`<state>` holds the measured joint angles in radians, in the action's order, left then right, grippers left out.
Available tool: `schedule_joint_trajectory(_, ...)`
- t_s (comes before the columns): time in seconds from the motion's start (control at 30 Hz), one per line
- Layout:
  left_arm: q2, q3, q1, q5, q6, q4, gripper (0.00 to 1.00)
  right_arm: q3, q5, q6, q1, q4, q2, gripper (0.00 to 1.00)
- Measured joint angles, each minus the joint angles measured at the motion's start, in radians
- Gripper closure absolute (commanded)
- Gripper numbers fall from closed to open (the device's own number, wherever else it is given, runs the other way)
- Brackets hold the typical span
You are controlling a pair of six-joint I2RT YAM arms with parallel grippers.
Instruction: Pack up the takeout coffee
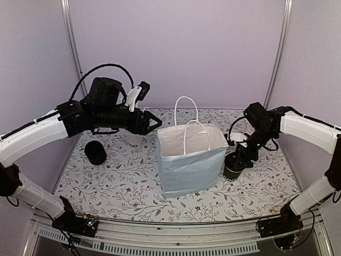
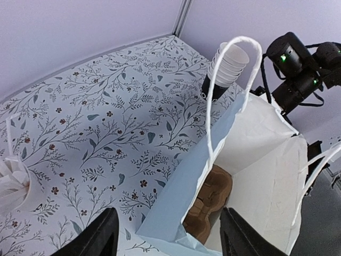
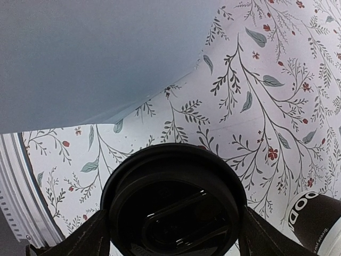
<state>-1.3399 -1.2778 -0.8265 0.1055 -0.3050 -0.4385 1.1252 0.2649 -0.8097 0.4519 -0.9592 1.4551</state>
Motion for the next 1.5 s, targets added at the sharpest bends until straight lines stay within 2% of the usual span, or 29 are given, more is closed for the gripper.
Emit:
schedule_joint_trajectory(0.1, -0.016, -0.002, 0.000, 0.001, 0.007, 0.003, 0.33, 0.004, 0.003, 0.003, 0.002, -0.003, 0.005, 0.33)
schedule_joint_trajectory(0.33, -0.105, -0.074, 0.003, 0.018, 0.048, -0.011, 0.33, 0.070, 0.002, 0.005, 0.005, -0.080, 0.008, 0.41)
schedule_joint_trajectory(0.63, -0.225, -0.213, 0.006, 0.054, 0.115, -0.062, 0.35, 0.406, -0.030, -0.018, 0.004, -0.179, -0.064, 0.47)
schedule_joint_trajectory(0.9, -0.308, -0.294, 0.008, 0.124, 0.155, -0.116, 0.39, 0.704, 0.003, -0.023, 0.013, -0.183, -0.091, 0.51)
schedule_joint_trajectory(1.23, -0.305, -0.291, 0.008, 0.252, 0.159, -0.128, 0.35, 0.723, 0.091, -0.044, 0.238, -0.222, -0.056, 0.54)
schedule_joint_trajectory(1.5, -0.126, -0.201, 0.013, 0.231, 0.158, -0.098, 0.32, 0.724, 0.082, -0.071, 0.335, -0.252, 0.012, 0.54)
